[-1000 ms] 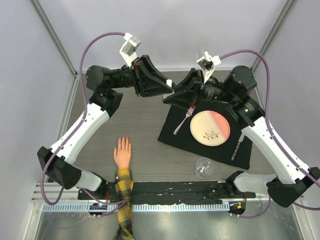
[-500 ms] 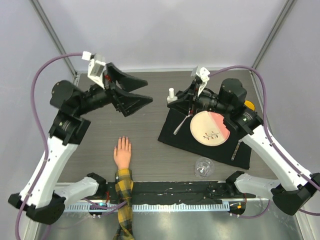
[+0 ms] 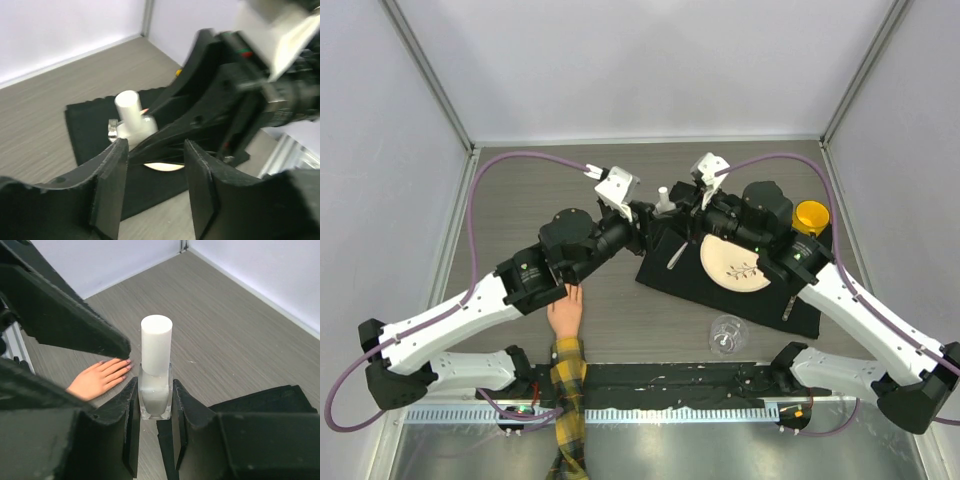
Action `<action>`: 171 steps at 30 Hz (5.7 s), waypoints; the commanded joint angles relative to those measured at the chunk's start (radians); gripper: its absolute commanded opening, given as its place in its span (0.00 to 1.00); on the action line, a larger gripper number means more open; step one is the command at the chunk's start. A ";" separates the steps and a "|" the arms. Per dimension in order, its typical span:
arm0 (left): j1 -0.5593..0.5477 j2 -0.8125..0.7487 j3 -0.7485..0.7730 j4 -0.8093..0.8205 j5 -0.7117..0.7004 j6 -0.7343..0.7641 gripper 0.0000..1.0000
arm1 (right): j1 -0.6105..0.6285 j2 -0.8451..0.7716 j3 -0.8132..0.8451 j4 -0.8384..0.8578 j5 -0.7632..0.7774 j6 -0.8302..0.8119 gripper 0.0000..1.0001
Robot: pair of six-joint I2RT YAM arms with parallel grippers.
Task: Paint the nails
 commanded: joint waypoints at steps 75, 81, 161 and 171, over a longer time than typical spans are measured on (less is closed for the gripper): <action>0.400 -0.225 0.010 0.095 0.819 -0.138 0.63 | 0.018 -0.192 -0.026 0.080 -0.313 -0.020 0.00; 0.301 -0.267 -0.103 0.206 0.449 -0.187 0.50 | 0.018 -0.131 -0.005 0.132 -0.182 0.037 0.00; 0.239 -0.183 -0.013 0.091 0.239 -0.165 0.59 | 0.106 -0.060 0.101 -0.007 0.013 -0.021 0.00; 0.063 -0.075 0.036 0.111 0.084 -0.070 0.55 | 0.113 -0.065 0.098 -0.007 0.016 -0.017 0.00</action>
